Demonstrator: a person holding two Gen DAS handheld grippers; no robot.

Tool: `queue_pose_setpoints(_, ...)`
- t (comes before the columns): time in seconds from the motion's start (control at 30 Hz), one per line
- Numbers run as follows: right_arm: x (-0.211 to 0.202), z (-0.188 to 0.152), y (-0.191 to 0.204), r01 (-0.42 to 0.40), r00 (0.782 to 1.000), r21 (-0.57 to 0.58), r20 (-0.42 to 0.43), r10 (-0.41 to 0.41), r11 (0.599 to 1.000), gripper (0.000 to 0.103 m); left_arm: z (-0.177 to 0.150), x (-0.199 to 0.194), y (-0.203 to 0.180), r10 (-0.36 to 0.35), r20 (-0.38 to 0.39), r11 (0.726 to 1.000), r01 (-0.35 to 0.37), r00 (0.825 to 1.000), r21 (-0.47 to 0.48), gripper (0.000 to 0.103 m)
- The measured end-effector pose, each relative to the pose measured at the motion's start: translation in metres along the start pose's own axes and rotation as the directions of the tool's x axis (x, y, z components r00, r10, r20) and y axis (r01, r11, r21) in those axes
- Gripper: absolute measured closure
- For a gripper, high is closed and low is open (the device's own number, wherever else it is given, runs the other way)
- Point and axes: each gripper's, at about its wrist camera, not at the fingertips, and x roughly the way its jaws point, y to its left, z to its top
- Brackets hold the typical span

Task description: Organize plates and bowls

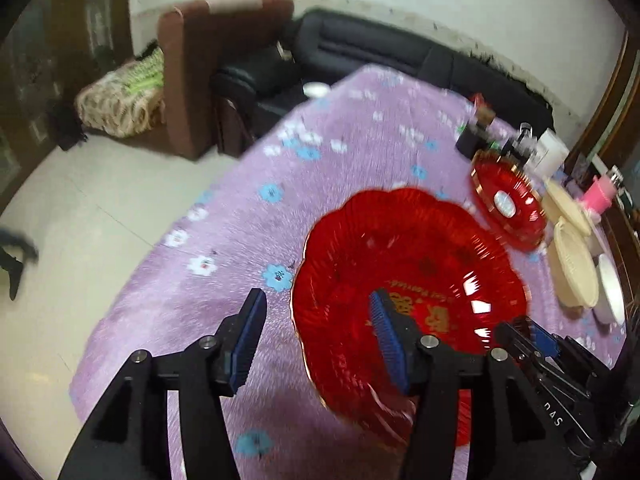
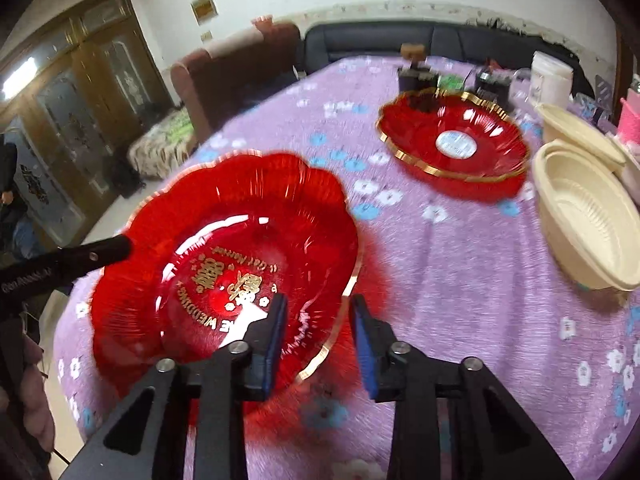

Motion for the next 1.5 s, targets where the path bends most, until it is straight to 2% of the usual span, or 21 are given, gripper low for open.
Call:
queue_pose_setpoints(0.1,-0.029,-0.008,-0.011,0.037,0.995,-0.007,0.097,-0.036,0.999,0.054,-0.012,-0.041,-0.014,-0.013,0.103,1.0,0.013,0.995,-0.007,0.043)
queue_pose_setpoints(0.17,-0.046,-0.013,-0.021,0.049,0.988,0.008,0.147,-0.05,0.999,0.05,-0.019,-0.064,-0.025,-0.025,0.16,1.0,0.026,0.987,-0.001,0.03)
queue_pose_setpoints(0.23,-0.066,-0.018,-0.035,0.064,0.978,0.035,0.195,-0.069,0.997,0.049,-0.025,-0.085,-0.044,-0.047,0.219,0.999,0.043,0.975,0.022,0.023)
queue_pose_setpoints(0.3,-0.083,-0.022,-0.052,0.09,0.965,0.062,0.241,-0.102,0.994,0.044,-0.03,-0.1,-0.068,-0.076,0.25,0.996,0.064,0.965,0.058,0.018)
queue_pose_setpoints(0.33,-0.09,-0.023,-0.059,0.103,0.959,0.069,0.256,-0.118,0.992,0.037,-0.03,-0.104,-0.078,-0.092,0.254,0.994,0.076,0.963,0.073,0.018)
queue_pose_setpoints(0.37,-0.096,-0.026,-0.068,0.126,0.951,0.076,0.275,-0.143,0.989,0.033,-0.031,-0.108,-0.091,-0.113,0.254,0.991,0.092,0.961,0.093,0.018)
queue_pose_setpoints(0.57,-0.125,-0.043,-0.12,0.249,0.891,0.164,0.347,-0.292,0.954,0.033,-0.027,-0.115,-0.179,-0.248,0.221,0.956,0.202,0.943,0.211,0.016)
queue_pose_setpoints(0.6,-0.128,-0.046,-0.13,0.257,0.888,0.199,0.339,-0.312,0.946,0.033,-0.025,-0.113,-0.199,-0.271,0.213,0.948,0.222,0.939,0.227,0.016)
queue_pose_setpoints(0.77,-0.127,-0.046,-0.176,0.213,0.901,0.393,0.276,-0.335,0.895,0.033,-0.024,-0.103,-0.287,-0.344,0.165,0.911,0.286,0.924,0.296,0.016)
queue_pose_setpoints(0.83,-0.125,-0.047,-0.185,0.207,0.904,0.432,0.259,-0.341,0.878,0.033,-0.026,-0.102,-0.319,-0.373,0.137,0.893,0.315,0.918,0.322,0.016)
queue_pose_setpoints(0.93,-0.126,-0.051,-0.189,0.222,0.895,0.458,0.254,-0.366,0.861,0.033,-0.031,-0.102,-0.343,-0.4,0.098,0.868,0.343,0.911,0.359,0.016)
queue_pose_setpoints(1.03,-0.121,-0.051,-0.186,0.255,0.889,0.454,0.238,-0.392,0.854,0.033,-0.027,-0.107,-0.336,-0.433,0.082,0.858,0.382,0.898,0.345,0.016)
queue_pose_setpoints(1.2,-0.113,-0.052,-0.18,0.358,0.86,0.425,0.197,-0.471,0.832,0.033,-0.019,-0.117,-0.286,-0.456,0.141,0.862,0.397,0.878,0.317,0.016)
queue_pose_setpoints(1.3,-0.11,-0.052,-0.18,0.432,0.826,0.425,0.168,-0.538,0.795,0.033,-0.018,-0.117,-0.243,-0.477,0.148,0.857,0.42,0.867,0.299,0.016)
queue_pose_setpoints(1.4,-0.112,-0.052,-0.179,0.485,0.792,0.434,0.152,-0.592,0.76,0.033,-0.018,-0.116,-0.204,-0.487,0.148,0.853,0.433,0.861,0.292,0.016)
queue_pose_setpoints(1.5,-0.117,-0.055,-0.18,0.534,0.747,0.465,0.133,-0.651,0.707,0.034,-0.02,-0.118,-0.158,-0.481,0.168,0.861,0.427,0.861,0.276,0.016)
